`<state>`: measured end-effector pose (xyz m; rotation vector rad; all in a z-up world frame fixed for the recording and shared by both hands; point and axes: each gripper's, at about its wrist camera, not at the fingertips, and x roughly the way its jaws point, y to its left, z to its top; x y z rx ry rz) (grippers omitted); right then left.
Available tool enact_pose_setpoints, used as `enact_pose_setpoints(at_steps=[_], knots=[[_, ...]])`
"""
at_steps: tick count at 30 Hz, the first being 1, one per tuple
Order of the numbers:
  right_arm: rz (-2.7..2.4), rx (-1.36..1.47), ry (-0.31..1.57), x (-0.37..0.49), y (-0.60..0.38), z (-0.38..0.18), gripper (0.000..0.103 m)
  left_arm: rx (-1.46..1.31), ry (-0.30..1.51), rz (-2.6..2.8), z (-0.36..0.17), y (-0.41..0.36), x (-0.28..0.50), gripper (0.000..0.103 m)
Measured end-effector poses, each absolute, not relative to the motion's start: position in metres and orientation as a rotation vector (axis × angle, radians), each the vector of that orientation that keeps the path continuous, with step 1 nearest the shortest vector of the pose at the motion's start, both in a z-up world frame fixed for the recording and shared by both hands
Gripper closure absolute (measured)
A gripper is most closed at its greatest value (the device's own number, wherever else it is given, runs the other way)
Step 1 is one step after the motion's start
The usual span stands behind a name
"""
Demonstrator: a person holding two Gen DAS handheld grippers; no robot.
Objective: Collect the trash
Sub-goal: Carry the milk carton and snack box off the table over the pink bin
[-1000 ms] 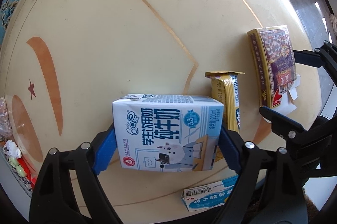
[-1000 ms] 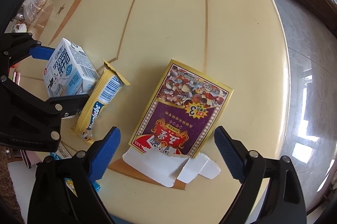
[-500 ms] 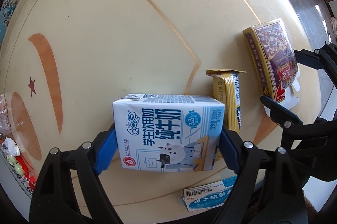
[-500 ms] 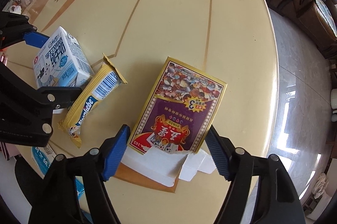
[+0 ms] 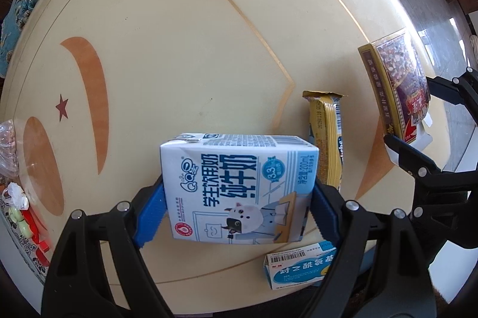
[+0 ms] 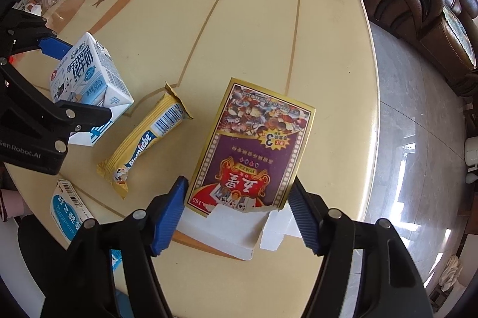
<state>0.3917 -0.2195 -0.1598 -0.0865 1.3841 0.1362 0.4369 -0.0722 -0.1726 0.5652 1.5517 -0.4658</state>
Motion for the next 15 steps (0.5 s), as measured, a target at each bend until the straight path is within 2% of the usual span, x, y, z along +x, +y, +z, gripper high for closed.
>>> enact_pose_setpoints(at_steps=[15], knots=[[0.146,-0.131,1.292,0.356,-0.206,-0.100,0.038,0.560,1.482,-0.447,-0.119,-0.046,0.395,0.021]])
